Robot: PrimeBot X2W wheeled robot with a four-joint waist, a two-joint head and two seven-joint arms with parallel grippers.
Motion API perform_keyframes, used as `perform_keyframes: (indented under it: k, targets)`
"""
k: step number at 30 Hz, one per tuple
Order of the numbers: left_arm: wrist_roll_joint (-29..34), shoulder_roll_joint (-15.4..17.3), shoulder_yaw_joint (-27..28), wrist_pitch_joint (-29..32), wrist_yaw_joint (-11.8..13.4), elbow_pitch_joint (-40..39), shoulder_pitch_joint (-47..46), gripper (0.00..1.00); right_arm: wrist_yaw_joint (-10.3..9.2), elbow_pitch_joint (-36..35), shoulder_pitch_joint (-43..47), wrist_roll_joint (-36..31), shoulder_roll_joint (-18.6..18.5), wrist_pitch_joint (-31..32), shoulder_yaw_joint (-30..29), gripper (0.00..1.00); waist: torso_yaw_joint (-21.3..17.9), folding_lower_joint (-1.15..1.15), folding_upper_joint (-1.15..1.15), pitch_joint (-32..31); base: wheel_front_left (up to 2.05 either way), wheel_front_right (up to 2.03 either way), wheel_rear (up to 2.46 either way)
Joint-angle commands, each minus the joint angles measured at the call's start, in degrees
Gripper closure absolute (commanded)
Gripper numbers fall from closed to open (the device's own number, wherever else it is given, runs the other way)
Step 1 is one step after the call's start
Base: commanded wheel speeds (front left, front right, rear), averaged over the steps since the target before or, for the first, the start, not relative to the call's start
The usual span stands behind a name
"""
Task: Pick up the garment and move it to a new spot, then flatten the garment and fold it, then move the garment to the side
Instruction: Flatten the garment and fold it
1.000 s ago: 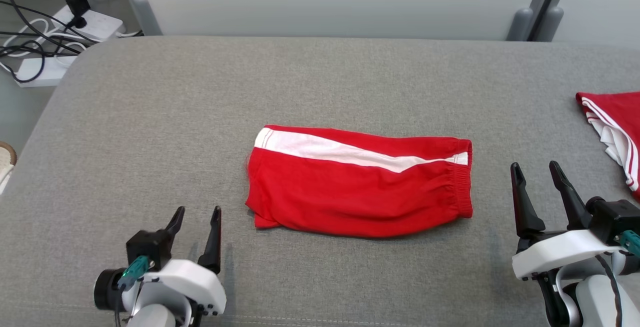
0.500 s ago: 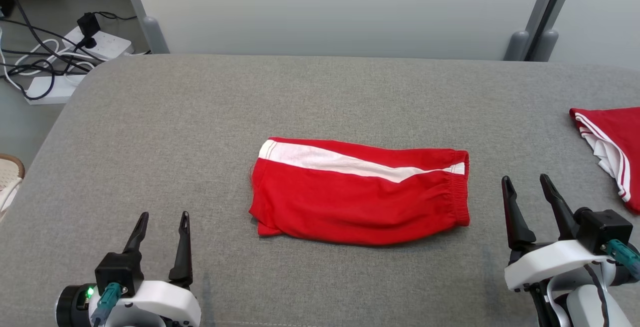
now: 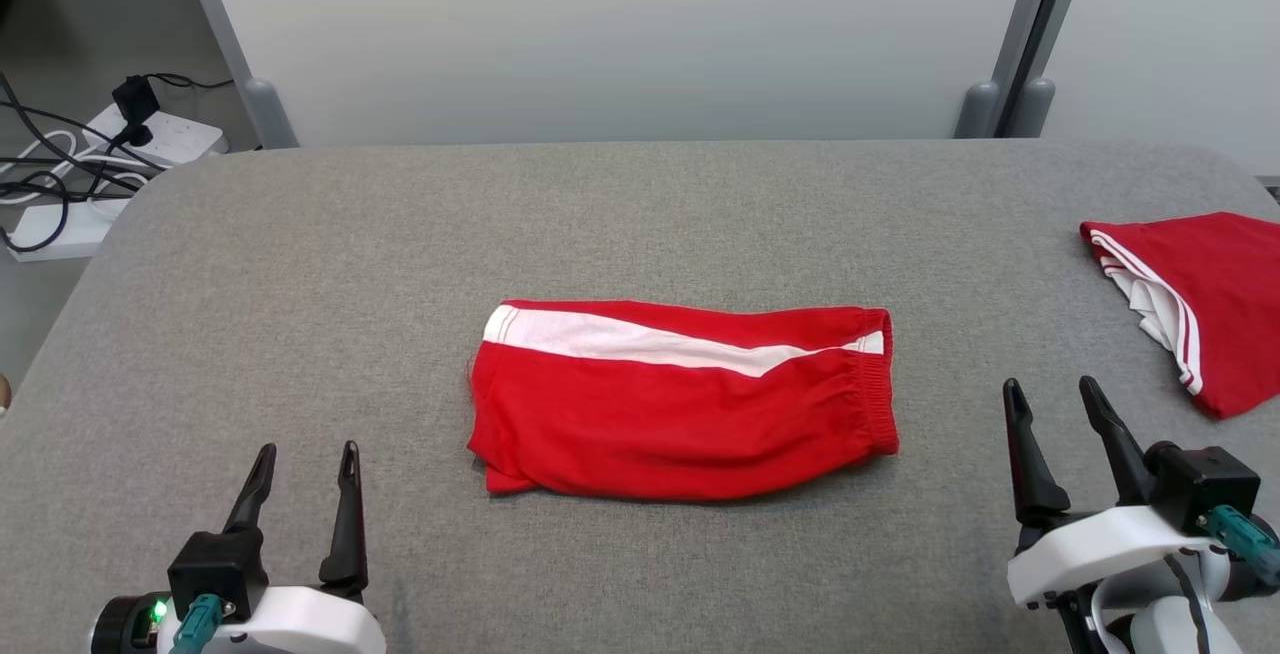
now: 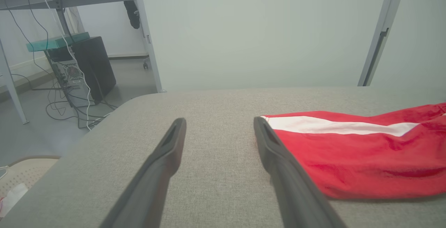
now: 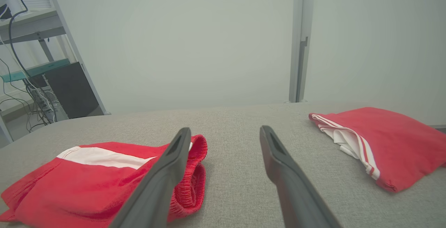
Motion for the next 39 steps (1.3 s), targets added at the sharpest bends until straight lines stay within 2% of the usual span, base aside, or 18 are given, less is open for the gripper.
perform_keyframes:
  k: [1, 10, 16, 22, 33, 39]
  targets:
    - [0.95, 0.3, 2.58, -0.51, -0.39, -1.7, -0.67, 0.0, 0.08, -1.87, -0.14, -0.79, -0.19, -0.6, 0.78, 0.0, -0.22, 0.0, 0.0, -0.2, 0.0, 0.0, 0.0]
    - [2.58, -0.53, 4.71, -0.51, -1.54, -1.78, -0.55, 0.0, 0.08, -2.1, 0.76, -1.22, 0.05, -0.6, 0.26, 0.0, -0.31, 0.0, 0.0, -0.34, 0.0, 0.0, 0.0]
    - [3.41, -1.27, 4.54, -0.51, -2.58, -1.42, -1.03, 0.0, 0.08, -1.44, -1.19, -1.04, 0.39, -0.6, 4.32, 0.0, 1.02, 0.0, 0.0, 0.69, 0.0, 0.0, 0.0]
    - [4.02, -1.89, 3.51, -0.51, -3.6, -0.83, -1.82, 0.0, 0.08, 5.42, -5.89, -3.56, 0.83, -0.6, 6.35, 0.0, 4.54, 0.0, 0.0, 2.0, 0.0, 0.0, 0.0]
    - [3.96, -2.5, 2.94, -0.51, -4.39, -0.16, -2.98, 0.0, 0.08, 16.85, -12.23, -8.88, 1.16, -0.6, -0.42, 0.0, 10.65, 0.0, 0.0, 4.83, 0.0, 0.0, 0.0]
    - [4.1, -2.7, 2.57, -0.51, -4.72, -0.17, -3.44, 0.0, 0.08, 22.87, -14.02, -7.85, 1.18, -0.6, -3.53, 0.0, 11.98, 0.0, 0.0, 5.94, 0.0, 0.0, 0.0]
